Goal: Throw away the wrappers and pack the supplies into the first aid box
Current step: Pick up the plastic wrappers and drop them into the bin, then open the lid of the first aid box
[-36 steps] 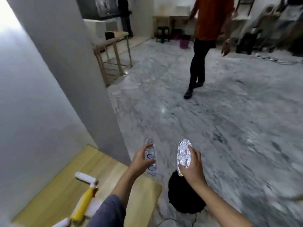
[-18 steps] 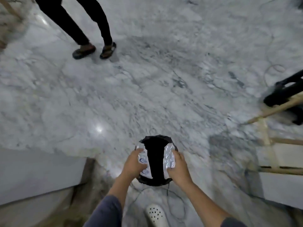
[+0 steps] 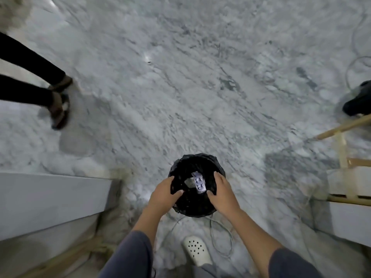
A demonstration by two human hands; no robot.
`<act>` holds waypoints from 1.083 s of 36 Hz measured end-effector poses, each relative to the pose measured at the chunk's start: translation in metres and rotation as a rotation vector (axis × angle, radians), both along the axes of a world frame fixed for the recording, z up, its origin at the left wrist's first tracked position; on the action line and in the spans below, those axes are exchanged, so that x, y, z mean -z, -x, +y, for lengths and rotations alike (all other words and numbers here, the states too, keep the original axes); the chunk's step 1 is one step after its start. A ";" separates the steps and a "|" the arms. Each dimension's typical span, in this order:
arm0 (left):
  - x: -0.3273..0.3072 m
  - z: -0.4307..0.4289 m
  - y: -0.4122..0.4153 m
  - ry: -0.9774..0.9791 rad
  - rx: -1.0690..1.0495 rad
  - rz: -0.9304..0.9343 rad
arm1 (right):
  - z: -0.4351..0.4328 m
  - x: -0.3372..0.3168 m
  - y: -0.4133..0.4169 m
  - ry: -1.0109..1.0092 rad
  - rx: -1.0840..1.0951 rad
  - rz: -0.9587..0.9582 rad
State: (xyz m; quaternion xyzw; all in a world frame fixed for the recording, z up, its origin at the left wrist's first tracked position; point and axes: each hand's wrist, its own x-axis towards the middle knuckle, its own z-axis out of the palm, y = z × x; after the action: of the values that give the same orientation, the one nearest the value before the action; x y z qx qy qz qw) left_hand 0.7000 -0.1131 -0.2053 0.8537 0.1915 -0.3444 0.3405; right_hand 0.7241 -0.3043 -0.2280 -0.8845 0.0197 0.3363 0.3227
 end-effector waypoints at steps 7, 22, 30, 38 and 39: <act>-0.090 0.026 0.016 -0.225 0.112 -0.186 | 0.021 -0.096 -0.010 0.053 -0.258 -0.141; -0.273 0.157 0.212 -0.574 -0.274 -0.558 | 0.201 -0.293 0.091 -0.137 -0.728 -0.466; -0.308 0.207 0.393 -0.718 -0.489 -0.590 | 0.305 -0.325 0.240 -0.306 -1.075 -0.546; -0.288 0.221 0.578 -0.712 -0.706 -0.519 | 0.356 -0.323 0.393 -0.428 -1.408 -0.570; -0.284 0.221 0.597 -0.698 -0.734 -0.517 | 0.360 -0.320 0.409 -0.450 -1.443 -0.565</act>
State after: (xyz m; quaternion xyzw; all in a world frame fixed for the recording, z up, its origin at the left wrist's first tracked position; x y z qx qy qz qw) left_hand 0.1031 0.1079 0.0788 0.8498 0.4884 0.1003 0.1712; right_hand 0.3151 0.0560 0.0922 -0.6448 -0.7068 0.2212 0.1891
